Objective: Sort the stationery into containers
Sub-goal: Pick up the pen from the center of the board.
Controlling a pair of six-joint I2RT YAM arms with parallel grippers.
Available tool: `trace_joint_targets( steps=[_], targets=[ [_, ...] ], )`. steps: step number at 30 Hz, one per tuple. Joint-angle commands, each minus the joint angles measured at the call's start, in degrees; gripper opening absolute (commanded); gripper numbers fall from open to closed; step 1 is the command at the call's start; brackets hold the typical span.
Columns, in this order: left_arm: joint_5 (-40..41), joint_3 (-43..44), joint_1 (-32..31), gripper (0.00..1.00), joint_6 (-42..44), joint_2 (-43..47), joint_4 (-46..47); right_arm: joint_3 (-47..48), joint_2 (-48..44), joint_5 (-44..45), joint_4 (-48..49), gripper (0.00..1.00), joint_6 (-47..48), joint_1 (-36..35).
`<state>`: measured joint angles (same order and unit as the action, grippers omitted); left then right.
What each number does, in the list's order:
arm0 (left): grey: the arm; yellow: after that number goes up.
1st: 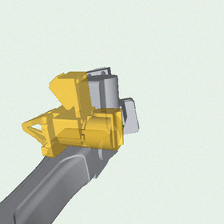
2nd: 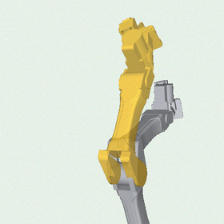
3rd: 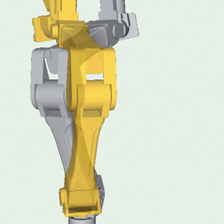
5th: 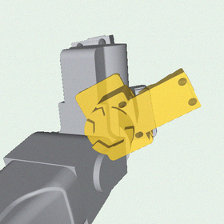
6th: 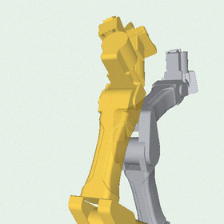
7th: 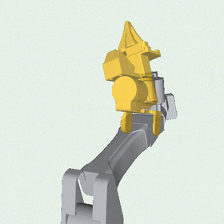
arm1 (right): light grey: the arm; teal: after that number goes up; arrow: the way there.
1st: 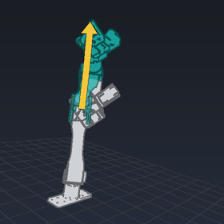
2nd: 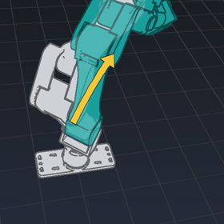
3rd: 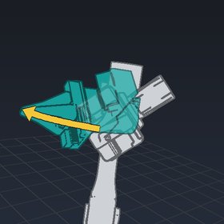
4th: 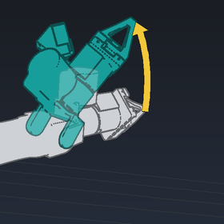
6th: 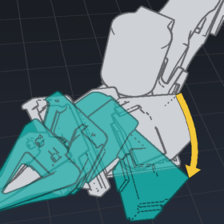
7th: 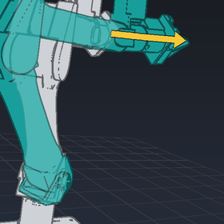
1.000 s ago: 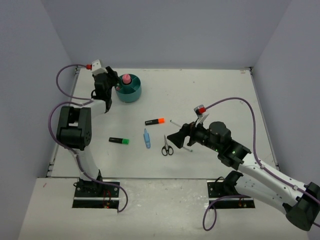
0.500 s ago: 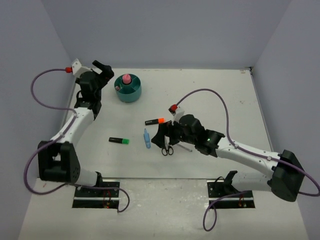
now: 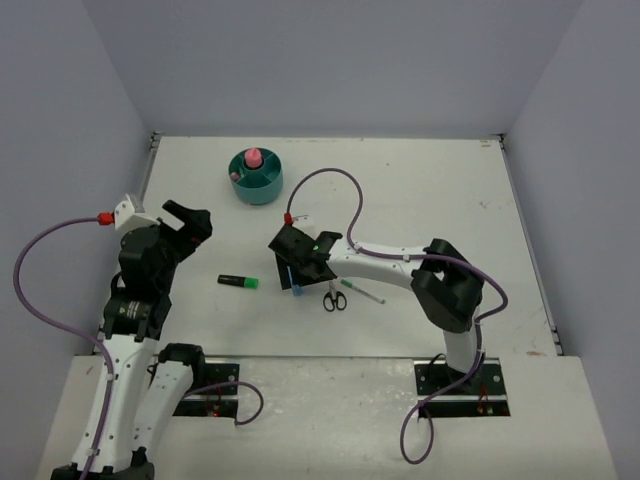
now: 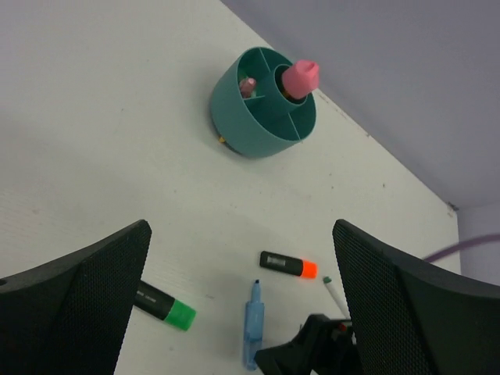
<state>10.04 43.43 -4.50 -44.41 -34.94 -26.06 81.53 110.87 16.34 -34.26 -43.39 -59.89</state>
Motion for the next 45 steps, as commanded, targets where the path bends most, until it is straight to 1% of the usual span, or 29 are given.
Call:
trace_joint_targets(
  steps=[1,6,7,9,12,13,14,16,20,23,25,27,29,30,31,32,33,36,38,41,43,45],
  targets=[
    [-6.3,2.7,0.3,1.0,10.7,1.8,-7.5,6.8,3.7,1.5,-4.1,0.74,-0.6,-0.2],
    [-8.6,0.2,0.4,1.0,13.4,1.2,-7.6,10.2,8.5,-0.5,-4.1,0.7,0.8,-0.1],
    [-9.7,-0.5,0.4,1.0,13.6,1.0,-7.4,10.7,9.1,-0.6,-4.2,0.66,1.0,-0.1],
    [-11.8,-0.6,0.4,1.0,14.0,0.8,-6.6,11.8,11.0,-0.7,-4.6,0.63,1.3,-0.1],
    [-12.0,-0.5,0.4,1.0,14.4,0.8,-6.7,12.6,12.8,0.4,-6.4,0.57,0.9,-0.1],
    [-11.9,-0.5,0.4,1.0,14.4,0.9,-6.7,12.6,13.3,1.4,-7.3,0.54,0.4,-0.1],
    [-12.1,-0.6,0.4,1.0,14.4,1.2,-6.5,12.4,13.5,1.4,-7.7,0.53,0.1,-0.1],
    [-12.7,-1.2,0.4,1.0,14.4,1.5,-5.6,12.1,13.8,3.6,-8.9,0.46,-0.3,-0.1],
    [-14.3,-1.6,0.4,1.0,14.7,1.3,-4.5,9.7,13.1,2.9,-7.5,0.31,0.2,-0.1],
    [-17.1,-2.5,0.4,1.0,14.7,1.1,-3.2,7.2,10.7,1.0,-5.5,0.07,1.1,-0.4],
    [-21.0,-4.2,0.4,1.0,14.5,1.2,-1.0,4.7,7.4,0.8,-3.9,0.0,1.9,-1.1],
    [-24.9,-5.8,0.4,1.0,14.1,0.9,2.0,2.5,1.1,0.9,-1.9,0.0,3.9,-2.0],
    [-32.0,-8.0,0.4,1.0,12.9,0.0,5.7,-0.7,-5.3,2.3,-0.3,0.0,5.3,-3.1],
    [-34.0,-8.4,0.4,1.0,12.3,-0.7,7.8,-2.0,-8.7,2.7,0.4,0.0,5.8,-3.2],
    [-37.5,-9.1,0.4,1.0,10.9,-1.2,9.5,-3.7,-10.7,3.0,1.6,0.0,6.1,-3.3],
    [-45.2,-10.9,0.3,1.0,8.5,-2.3,14.1,-6.2,-15.3,3.7,3.3,0.0,6.8,-3.6],
    [-49.3,-12.5,0.3,1.0,6.1,-3.0,18.3,-8.2,-18.7,3.9,4.9,0.0,7.6,-3.9],
    [-56.4,-19.5,-0.1,1.0,-4.9,-4.0,36.5,-13.7,-28.3,2.6,9.7,0.0,9.8,-4.3],
    [-56.5,-22.2,-1.6,1.0,-9.5,-4.3,44.2,-15.0,-31.0,2.5,9.7,0.0,9.4,-4.5],
    [-55.0,-22.9,-4.1,1.0,-13.1,-6.2,49.7,-14.6,-33.4,4.2,8.0,0.0,9.0,-5.8],
    [-53.4,-23.1,-7.3,1.0,-15.3,-7.9,55.0,-13.8,-33.7,5.8,7.2,0.0,8.9,-7.6],
    [-50.8,-22.1,-10.1,1.0,-15.9,-9.1,56.6,-12.6,-33.6,8.0,6.2,0.0,8.6,-8.9]
  ],
)
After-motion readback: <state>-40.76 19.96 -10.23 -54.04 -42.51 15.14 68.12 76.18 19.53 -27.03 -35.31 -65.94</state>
